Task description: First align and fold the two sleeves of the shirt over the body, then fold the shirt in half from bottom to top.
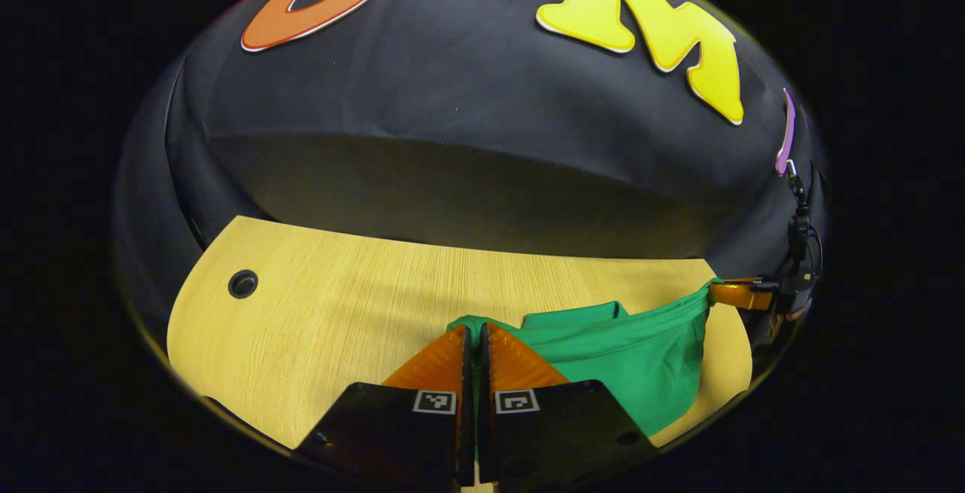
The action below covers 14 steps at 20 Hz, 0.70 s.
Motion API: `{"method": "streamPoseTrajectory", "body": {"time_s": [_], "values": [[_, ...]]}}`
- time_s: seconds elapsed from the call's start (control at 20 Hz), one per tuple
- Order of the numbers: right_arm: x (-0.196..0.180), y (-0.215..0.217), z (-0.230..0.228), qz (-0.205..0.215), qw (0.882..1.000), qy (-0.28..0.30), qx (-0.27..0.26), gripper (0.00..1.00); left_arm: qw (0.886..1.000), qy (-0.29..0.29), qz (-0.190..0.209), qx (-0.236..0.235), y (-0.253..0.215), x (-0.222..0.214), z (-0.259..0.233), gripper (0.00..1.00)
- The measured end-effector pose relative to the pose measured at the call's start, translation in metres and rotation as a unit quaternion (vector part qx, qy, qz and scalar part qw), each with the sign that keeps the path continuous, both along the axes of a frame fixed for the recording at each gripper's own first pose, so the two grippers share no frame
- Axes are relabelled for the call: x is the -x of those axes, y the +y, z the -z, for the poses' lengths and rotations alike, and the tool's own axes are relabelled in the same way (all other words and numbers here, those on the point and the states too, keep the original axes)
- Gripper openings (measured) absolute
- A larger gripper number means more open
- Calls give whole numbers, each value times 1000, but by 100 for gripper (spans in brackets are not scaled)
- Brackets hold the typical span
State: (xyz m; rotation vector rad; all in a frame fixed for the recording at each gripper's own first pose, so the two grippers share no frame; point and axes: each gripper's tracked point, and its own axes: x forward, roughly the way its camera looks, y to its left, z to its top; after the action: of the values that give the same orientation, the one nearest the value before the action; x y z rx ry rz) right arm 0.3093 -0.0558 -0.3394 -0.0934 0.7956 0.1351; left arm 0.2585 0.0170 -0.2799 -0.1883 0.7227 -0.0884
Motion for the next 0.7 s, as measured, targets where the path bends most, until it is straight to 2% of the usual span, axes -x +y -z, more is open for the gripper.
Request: {"method": "streamPoseTrajectory", "body": {"time_s": [0.2, 0.25, 0.45, 0.55, 0.7], "values": [[3, 1, 8, 7, 1000, 8, 1, 7, 1000, 8, -17, -3, 2, 3, 3, 11], [4, 3, 4, 11, 1000, 2, 0, 18, 1000, 13, -21, -9, 5, 6, 3, 20], [21, 4, -16, 31, 999, -27, -3, 97, 998, 5, -45, -34, 20, 21, -20, 100], [35, 4, -39, 38, 998, -54, -1, 97, 998, -18, -48, -33, 21, 27, -47, 100], [62, 8, -92, 27, 993, -111, 12, 98, 994, -74, -61, -50, 24, 39, -106, 100]]}}
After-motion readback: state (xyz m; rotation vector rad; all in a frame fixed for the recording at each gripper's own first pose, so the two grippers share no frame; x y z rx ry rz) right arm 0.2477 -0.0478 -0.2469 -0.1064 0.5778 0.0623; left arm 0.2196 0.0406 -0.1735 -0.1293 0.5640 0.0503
